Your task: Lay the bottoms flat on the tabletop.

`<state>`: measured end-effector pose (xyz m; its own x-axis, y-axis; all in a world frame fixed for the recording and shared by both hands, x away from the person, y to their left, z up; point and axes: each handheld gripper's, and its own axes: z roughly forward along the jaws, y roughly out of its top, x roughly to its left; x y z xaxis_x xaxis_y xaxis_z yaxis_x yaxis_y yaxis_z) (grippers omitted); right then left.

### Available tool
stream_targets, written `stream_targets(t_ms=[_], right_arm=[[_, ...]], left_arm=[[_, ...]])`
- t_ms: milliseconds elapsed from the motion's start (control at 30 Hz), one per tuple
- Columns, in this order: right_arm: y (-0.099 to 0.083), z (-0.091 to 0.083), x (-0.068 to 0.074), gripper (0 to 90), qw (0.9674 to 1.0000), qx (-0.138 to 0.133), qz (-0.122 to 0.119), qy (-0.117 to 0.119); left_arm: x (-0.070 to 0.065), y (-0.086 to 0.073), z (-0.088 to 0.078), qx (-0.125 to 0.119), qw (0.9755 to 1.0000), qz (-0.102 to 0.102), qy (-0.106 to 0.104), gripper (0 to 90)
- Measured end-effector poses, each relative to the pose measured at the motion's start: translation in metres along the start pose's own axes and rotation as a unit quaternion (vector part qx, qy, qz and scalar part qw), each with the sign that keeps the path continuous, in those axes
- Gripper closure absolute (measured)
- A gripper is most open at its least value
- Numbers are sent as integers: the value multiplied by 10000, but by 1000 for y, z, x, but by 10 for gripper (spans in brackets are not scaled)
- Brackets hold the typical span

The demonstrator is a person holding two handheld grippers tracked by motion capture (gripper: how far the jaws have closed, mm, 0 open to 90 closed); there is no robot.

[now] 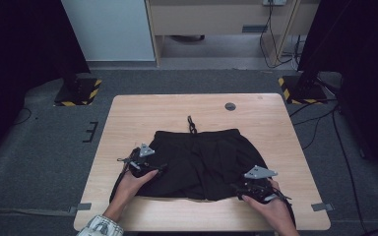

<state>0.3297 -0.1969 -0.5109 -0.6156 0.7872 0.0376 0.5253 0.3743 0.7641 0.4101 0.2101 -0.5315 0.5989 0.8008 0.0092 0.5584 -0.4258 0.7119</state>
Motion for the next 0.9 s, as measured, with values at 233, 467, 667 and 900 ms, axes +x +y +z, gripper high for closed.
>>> stream_targets(t_ms=[233, 467, 667, 900], right_arm=[[12, 11, -49, 535, 9950, -481, 557, -672], [3, 31, -49, 546, 9968, 142, 475, -634], [-6, 25, -41, 543, 9975, 69, 510, -481], [-17, 6, -21, 539, 9990, 314, 251, -196]], left_arm=[[-12, 7, -20, -292, 9992, 34, -254, 256], [-19, 4, -1, 68, 9992, 168, -365, 263], [-18, -2, -5, 12, 9990, 253, -375, 267], [-22, -11, -17, 76, 9979, 404, -500, 269]])
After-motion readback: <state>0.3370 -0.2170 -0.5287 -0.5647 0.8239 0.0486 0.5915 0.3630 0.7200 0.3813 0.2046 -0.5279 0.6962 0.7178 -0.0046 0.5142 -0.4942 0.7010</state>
